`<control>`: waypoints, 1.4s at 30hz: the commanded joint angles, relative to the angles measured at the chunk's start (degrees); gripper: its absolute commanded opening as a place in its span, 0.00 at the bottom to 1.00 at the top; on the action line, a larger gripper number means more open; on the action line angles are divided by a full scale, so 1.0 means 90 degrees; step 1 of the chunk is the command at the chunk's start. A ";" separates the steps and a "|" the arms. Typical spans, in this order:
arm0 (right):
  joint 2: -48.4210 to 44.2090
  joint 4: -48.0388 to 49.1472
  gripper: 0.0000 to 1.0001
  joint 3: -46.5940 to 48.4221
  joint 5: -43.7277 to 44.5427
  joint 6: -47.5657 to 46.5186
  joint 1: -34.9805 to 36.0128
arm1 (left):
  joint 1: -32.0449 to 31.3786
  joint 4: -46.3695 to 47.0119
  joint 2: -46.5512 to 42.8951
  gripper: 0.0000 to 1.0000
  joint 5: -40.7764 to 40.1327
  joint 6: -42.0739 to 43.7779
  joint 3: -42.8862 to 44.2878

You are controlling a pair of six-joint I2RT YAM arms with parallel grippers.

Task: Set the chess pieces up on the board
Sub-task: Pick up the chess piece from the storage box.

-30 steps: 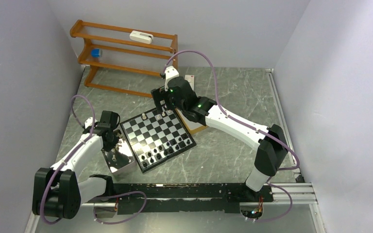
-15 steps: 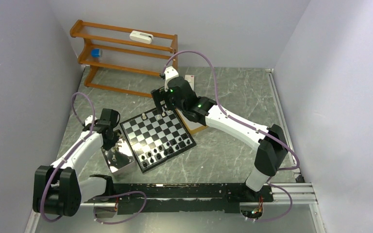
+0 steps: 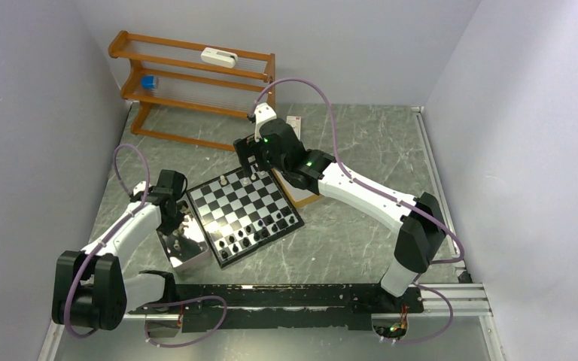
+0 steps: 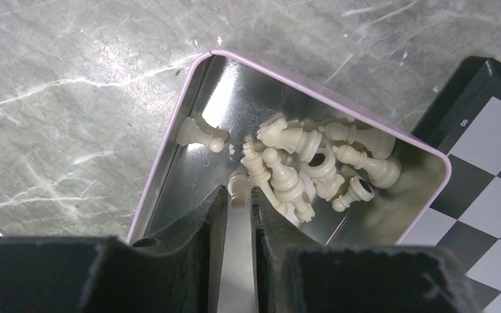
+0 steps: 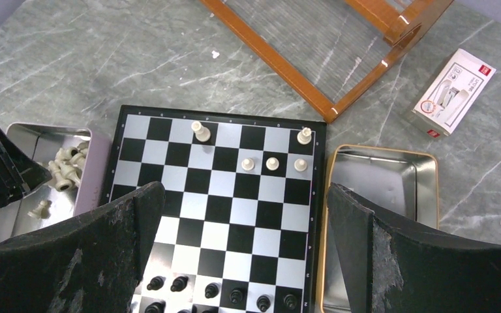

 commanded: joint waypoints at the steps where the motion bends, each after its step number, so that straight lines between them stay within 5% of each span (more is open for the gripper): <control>1: 0.0072 0.0028 1.00 0.0187 -0.0044 -0.0019 -0.0028 | 0.0016 0.0067 0.0038 0.24 -0.0031 0.0046 -0.0086; 20: 0.0216 0.0041 1.00 0.0201 -0.0090 0.0038 -0.0021 | 0.0016 0.0064 -0.0041 0.22 0.0101 -0.0001 -0.0131; 26: 0.0196 0.0043 1.00 0.0214 -0.0145 0.0058 -0.0020 | 0.0016 -0.0006 -0.0053 0.13 0.0077 -0.0009 -0.0125; 42: 0.0078 -0.0159 1.00 0.0199 -0.0100 -0.0010 -0.0018 | 0.0016 -0.1419 -0.0783 0.05 -0.0376 0.0317 0.1045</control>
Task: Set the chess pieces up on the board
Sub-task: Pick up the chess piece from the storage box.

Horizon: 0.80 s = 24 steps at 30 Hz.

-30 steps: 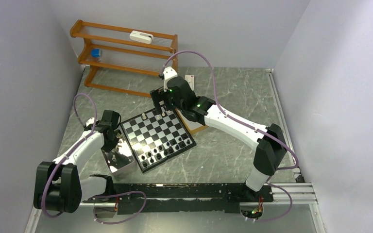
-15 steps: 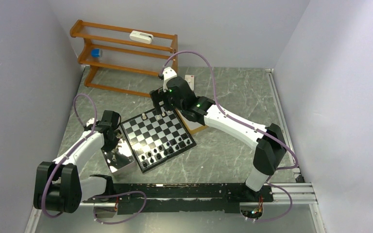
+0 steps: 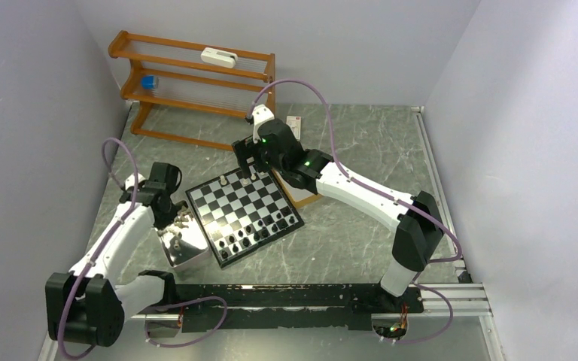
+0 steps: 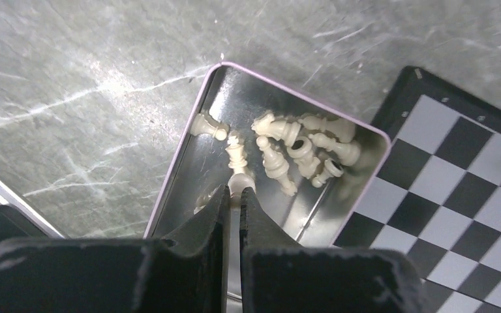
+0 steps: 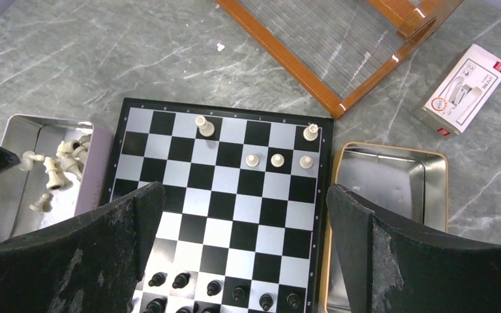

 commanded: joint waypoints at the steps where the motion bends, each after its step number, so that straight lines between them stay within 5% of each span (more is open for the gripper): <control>1: -0.0063 -0.0117 1.00 0.0129 0.0046 -0.0008 -0.0022 | 0.0016 -0.0571 -0.0298 0.05 -0.0309 0.0432 0.0562; 12: -0.0966 0.0252 1.00 -0.0932 0.0264 0.0233 -0.0034 | -0.0032 0.0623 -0.0146 0.05 0.0852 0.2859 0.1751; 19: -0.1616 0.0408 1.00 -0.1563 0.0494 0.0268 -0.0031 | -0.0266 0.1532 0.0615 0.05 0.1633 0.3389 0.1760; 24: -0.1887 0.0485 1.00 -0.1831 0.0643 0.0273 -0.0032 | -0.0769 0.1941 0.0997 0.05 0.1383 0.3456 0.1632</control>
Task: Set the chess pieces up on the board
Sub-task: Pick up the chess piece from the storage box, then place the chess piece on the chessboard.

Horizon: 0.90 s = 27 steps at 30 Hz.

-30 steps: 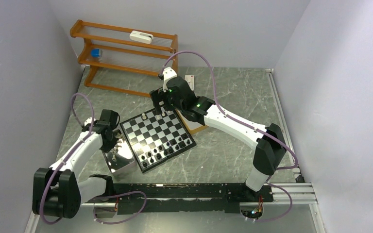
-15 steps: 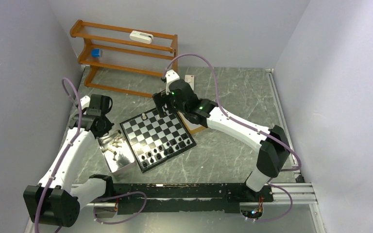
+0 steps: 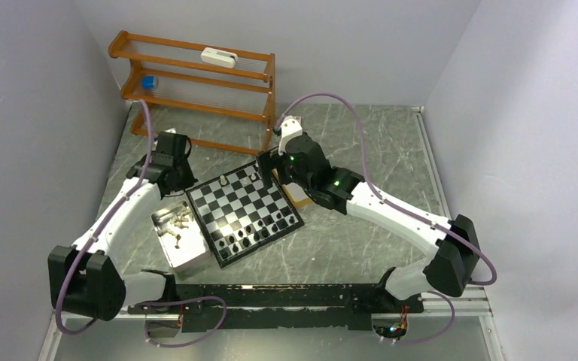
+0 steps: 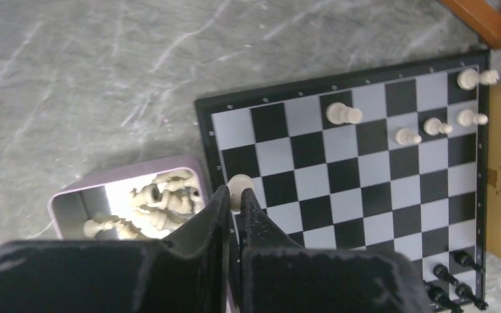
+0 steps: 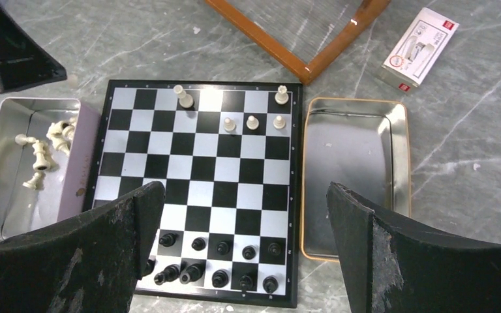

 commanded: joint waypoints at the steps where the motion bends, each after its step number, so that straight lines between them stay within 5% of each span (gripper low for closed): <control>1: -0.0263 0.0257 1.00 -0.0210 0.0282 0.0069 -0.0027 | -0.0438 0.0719 0.0199 0.05 -0.0086 0.0316 -0.0060; 15: -0.0444 0.0300 1.00 -0.0251 0.0323 -0.0074 -0.0093 | -0.1090 0.0988 0.0959 0.05 -0.1048 0.0185 -0.0483; 27: -0.0432 0.0334 1.00 -0.0196 0.0245 -0.0054 -0.0098 | -0.1102 0.1313 0.1302 0.06 -0.0976 -0.0004 -0.0746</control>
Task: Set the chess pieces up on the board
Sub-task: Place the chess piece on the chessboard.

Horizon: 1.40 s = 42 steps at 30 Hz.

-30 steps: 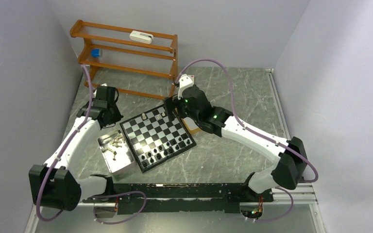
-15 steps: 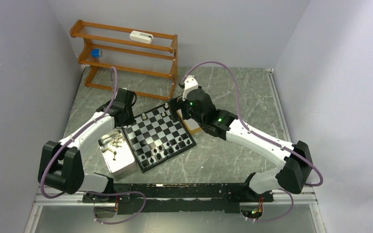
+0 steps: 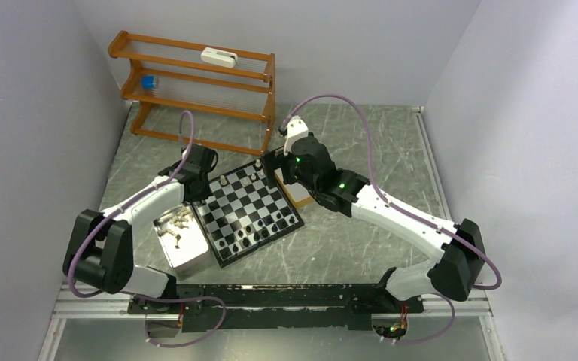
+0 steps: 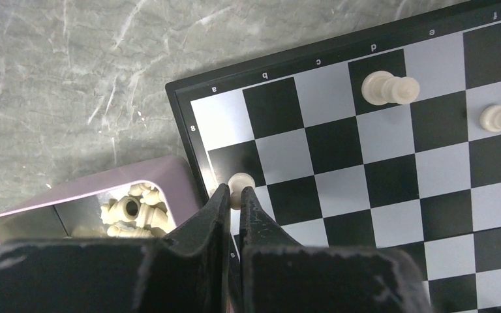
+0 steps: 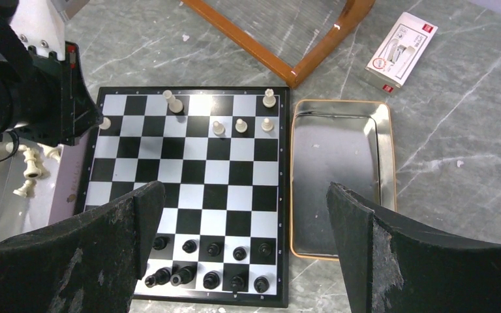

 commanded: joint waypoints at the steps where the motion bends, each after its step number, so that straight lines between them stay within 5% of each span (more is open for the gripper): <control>1: -0.0095 0.0192 1.00 0.0114 0.0062 -0.0007 -0.0027 | -0.0048 0.0346 0.0146 0.07 -0.0090 -0.0148 -0.0082; 42: -0.0045 0.0247 1.00 0.0151 0.0024 -0.0085 -0.0028 | -0.0048 0.0168 0.0475 0.28 -0.0261 -0.0116 0.0195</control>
